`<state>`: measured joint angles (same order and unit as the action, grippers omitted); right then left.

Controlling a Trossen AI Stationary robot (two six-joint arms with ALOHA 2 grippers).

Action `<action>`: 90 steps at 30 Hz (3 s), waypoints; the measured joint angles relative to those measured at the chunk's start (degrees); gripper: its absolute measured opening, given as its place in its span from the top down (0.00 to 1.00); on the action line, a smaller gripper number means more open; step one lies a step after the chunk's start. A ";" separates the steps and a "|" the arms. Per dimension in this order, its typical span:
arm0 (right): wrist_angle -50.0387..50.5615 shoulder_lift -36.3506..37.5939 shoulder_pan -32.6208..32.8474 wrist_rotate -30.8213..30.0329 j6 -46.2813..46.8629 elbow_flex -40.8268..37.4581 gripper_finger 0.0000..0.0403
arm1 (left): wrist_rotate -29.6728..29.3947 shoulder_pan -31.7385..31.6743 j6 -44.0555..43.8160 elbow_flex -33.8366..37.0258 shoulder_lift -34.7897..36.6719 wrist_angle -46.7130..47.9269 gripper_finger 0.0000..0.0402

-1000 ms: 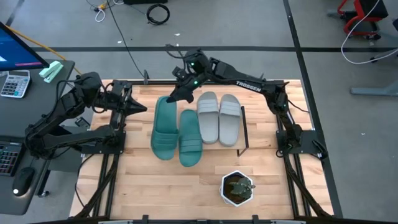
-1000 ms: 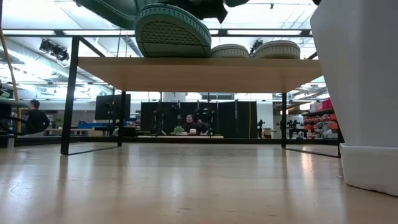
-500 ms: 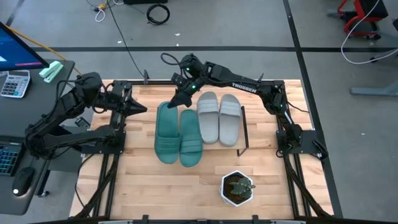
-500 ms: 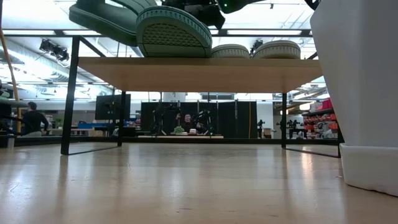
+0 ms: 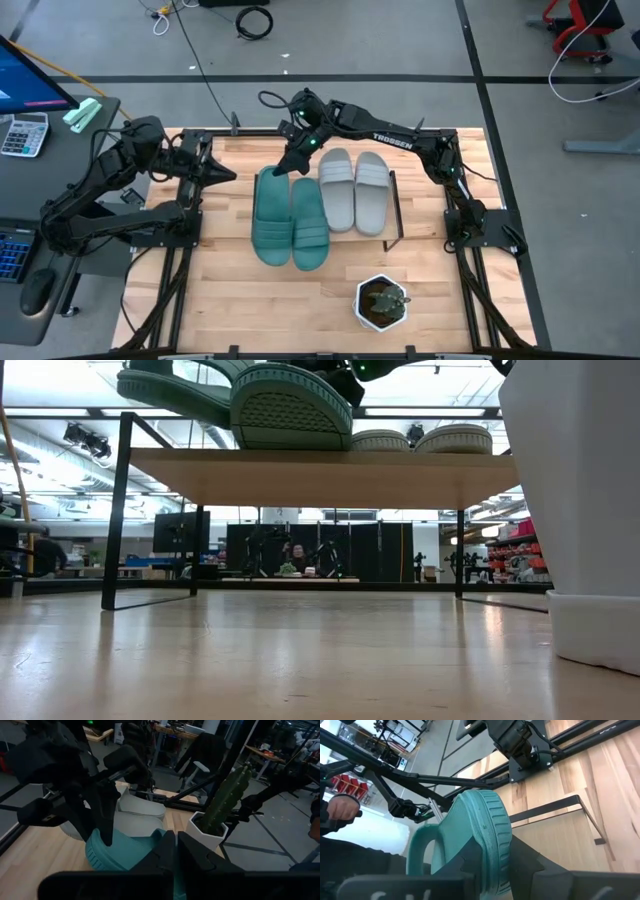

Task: Pick and place slides into the shelf
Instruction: Put the green slide on the shelf

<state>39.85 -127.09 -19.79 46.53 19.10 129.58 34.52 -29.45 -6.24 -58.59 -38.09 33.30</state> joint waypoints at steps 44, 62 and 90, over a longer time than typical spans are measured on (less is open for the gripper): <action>2.83 -3.23 0.09 -6.71 -3.48 -0.22 0.84 | 0.42 3.49 -0.48 0.02 -4.90 18.01 0.83; 5.00 -3.23 0.04 -9.53 -5.68 -0.24 0.85 | -1.62 12.67 4.49 0.02 -15.67 15.71 0.75; 6.12 -3.23 -0.31 -11.13 -7.16 -0.26 0.85 | -14.53 22.94 8.03 0.00 -16.49 10.61 0.75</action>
<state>45.98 -130.32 -20.10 35.40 11.94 129.32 19.99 -6.52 1.79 -58.59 -54.58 43.91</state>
